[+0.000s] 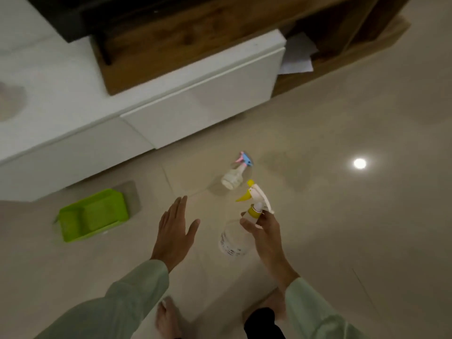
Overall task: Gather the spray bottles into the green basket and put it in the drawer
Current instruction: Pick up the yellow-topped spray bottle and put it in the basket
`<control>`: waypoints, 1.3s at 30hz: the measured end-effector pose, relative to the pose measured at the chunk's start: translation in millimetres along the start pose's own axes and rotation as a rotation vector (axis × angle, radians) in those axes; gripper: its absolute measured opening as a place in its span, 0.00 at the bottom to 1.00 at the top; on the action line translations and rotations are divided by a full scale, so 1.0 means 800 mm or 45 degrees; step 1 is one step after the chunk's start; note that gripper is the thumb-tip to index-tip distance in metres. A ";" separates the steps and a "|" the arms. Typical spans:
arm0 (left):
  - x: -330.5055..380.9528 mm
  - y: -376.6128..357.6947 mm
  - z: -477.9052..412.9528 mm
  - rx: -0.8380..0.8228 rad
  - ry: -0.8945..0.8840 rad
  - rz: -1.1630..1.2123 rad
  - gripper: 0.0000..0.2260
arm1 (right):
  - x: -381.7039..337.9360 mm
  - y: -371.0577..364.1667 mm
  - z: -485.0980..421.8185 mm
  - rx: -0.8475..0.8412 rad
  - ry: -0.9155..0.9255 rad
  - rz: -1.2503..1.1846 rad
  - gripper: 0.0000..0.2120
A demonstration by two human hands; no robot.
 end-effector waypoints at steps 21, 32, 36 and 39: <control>-0.342 0.182 0.045 0.213 0.443 0.145 0.31 | 0.071 -0.466 0.055 -0.221 0.417 0.508 0.10; -0.476 0.131 -0.056 0.246 0.646 0.193 0.32 | 0.160 -0.622 -0.047 -0.568 0.595 0.751 0.13; -0.533 0.122 -0.088 0.236 0.656 0.190 0.32 | 0.206 -0.677 -0.073 -0.599 0.678 0.827 0.09; -0.574 0.115 -0.119 0.239 0.628 0.194 0.32 | 0.240 -0.709 -0.093 -0.598 0.750 0.904 0.10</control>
Point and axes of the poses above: each hand's wrist, its own z-axis away from the middle knuckle, its own y-axis out of the back of the hand, x = y × z, the point moved 1 cm from there along -z, towards the middle knuckle, and after that the axes turned 5 degrees about x, right-handed, at the moved point
